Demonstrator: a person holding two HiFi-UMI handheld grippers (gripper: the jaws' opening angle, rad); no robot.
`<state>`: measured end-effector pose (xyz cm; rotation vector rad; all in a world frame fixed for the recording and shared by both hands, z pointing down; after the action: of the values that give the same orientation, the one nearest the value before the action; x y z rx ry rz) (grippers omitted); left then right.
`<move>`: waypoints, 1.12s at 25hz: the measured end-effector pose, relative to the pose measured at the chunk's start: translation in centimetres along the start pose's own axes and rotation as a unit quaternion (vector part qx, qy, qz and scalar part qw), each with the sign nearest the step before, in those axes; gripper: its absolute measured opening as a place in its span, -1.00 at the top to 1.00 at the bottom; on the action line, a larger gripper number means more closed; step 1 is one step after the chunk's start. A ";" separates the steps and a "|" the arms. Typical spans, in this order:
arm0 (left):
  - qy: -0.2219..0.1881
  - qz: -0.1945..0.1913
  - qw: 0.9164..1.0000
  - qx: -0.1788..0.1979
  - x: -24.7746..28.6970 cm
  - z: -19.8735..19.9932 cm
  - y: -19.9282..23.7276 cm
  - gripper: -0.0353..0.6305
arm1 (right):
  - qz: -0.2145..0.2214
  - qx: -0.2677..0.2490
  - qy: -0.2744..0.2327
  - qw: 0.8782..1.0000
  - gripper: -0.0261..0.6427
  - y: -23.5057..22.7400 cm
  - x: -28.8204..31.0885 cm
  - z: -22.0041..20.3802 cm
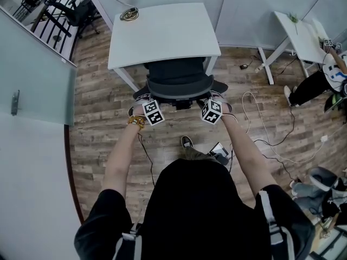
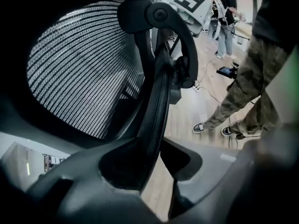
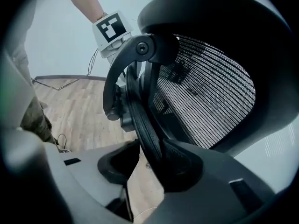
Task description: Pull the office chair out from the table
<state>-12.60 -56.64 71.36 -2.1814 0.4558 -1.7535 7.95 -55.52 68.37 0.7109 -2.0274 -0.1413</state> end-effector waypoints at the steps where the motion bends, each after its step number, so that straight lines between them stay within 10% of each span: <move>1: 0.000 0.002 1.000 0.000 -0.1 0.0 -0.2 0.46 | 0.003 0.001 0.001 1.000 0.51 0.1 0.0 0.0; 28: 0.017 0.019 1.000 -0.013 -2.4 -3.0 -4.2 0.44 | 0.040 0.014 0.040 0.998 0.53 4.8 -0.8 2.1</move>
<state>-15.80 -51.96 71.63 -2.1494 0.5281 -1.7761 4.48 -51.55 68.40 0.6422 -1.9806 -0.0380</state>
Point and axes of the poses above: the fingertips, and each gripper's own axes: x forward along the fingers, y to its left, z out of its top, the point moved 3 cm from there along -x, backward along the fingers, and after that the axes turned 7 degrees about x, right-handed, at the moved point
